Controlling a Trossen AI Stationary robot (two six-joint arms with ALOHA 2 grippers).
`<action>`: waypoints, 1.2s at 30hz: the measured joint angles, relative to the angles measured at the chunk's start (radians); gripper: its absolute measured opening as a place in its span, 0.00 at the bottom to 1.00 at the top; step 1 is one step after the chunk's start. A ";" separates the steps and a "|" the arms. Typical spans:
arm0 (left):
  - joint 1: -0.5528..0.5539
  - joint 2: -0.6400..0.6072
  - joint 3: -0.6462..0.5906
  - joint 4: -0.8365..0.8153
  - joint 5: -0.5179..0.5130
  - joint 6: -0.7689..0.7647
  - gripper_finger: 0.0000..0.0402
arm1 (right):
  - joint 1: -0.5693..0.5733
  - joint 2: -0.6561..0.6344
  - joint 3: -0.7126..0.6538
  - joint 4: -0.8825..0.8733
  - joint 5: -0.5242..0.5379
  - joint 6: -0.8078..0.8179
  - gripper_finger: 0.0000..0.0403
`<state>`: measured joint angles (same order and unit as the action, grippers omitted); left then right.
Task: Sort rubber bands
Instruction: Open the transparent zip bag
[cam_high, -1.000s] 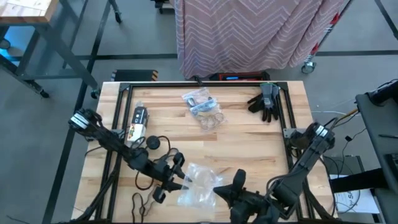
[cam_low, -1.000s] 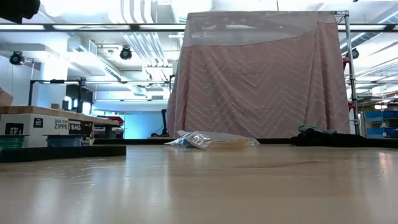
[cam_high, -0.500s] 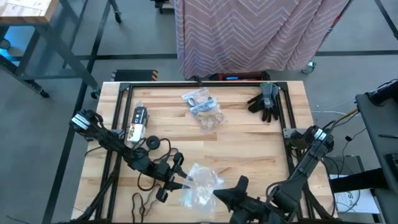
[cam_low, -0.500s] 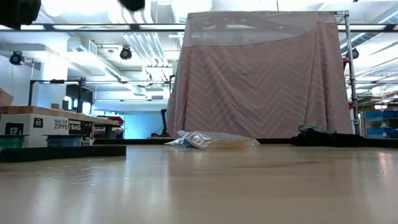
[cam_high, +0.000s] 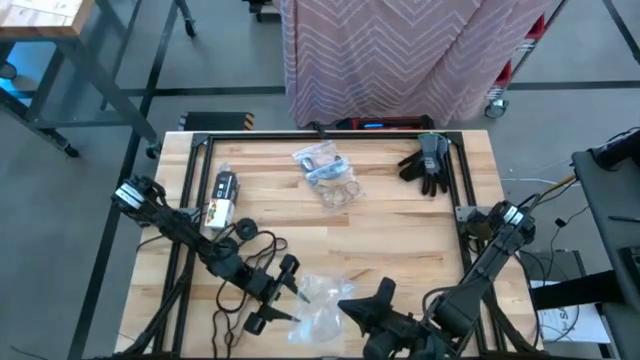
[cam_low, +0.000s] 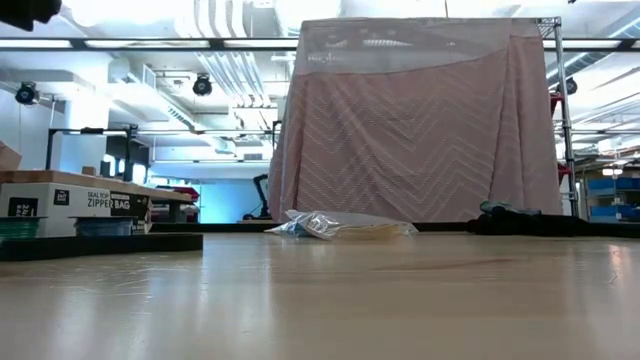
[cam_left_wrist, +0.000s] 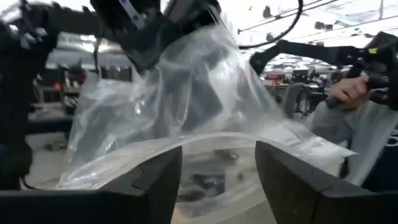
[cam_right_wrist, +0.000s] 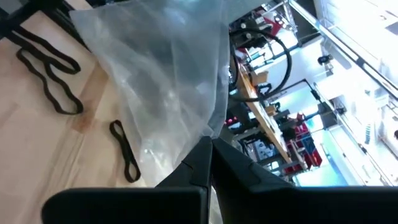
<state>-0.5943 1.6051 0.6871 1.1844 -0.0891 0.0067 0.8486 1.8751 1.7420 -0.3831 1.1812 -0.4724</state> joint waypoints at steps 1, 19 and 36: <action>-0.001 0.000 0.005 0.002 -0.006 0.012 0.48 | 0.001 0.000 0.000 0.000 0.000 0.000 0.00; -0.043 -0.031 0.005 0.036 -0.084 0.185 0.52 | 0.006 0.000 0.000 -0.008 -0.001 0.089 0.00; -0.106 -0.030 0.005 -0.042 -0.388 0.774 0.47 | -0.043 -0.004 0.000 -0.006 -0.058 0.315 0.00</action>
<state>-0.6998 1.5753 0.6922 1.1420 -0.4776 0.7805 0.8052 1.8709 1.7416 -0.3895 1.1235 -0.1576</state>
